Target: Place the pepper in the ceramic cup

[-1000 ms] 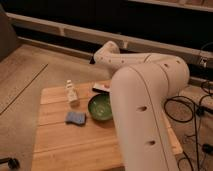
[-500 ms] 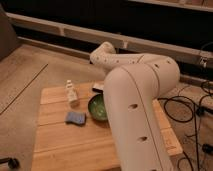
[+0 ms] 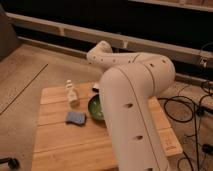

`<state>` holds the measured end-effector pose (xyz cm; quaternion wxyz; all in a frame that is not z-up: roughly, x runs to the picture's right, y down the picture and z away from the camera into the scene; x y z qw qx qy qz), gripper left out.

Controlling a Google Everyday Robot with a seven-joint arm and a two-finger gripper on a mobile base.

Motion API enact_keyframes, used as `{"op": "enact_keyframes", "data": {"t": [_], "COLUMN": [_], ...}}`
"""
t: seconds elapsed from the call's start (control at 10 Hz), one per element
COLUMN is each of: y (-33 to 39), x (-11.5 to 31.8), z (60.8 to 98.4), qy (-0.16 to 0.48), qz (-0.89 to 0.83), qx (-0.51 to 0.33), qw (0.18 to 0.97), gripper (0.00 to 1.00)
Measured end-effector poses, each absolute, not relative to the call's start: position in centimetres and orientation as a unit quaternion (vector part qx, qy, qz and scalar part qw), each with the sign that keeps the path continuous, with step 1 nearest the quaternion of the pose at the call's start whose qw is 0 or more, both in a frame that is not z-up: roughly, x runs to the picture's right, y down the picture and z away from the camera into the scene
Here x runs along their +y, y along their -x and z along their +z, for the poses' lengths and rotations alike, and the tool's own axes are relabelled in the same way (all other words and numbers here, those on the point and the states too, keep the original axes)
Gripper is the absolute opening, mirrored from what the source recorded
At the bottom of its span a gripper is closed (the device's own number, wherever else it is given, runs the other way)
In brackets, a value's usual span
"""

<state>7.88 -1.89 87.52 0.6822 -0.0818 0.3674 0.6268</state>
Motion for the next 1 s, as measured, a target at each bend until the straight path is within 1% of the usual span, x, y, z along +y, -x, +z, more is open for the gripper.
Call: {"op": "enact_keyframes", "data": {"t": [1.0], "y": [-7.23], "x": [-2.42], "z": [87.34], "qy": [0.084], "qz": [0.630], "qx": [0.361], "qw": [0.683], "gripper": [0.77]}}
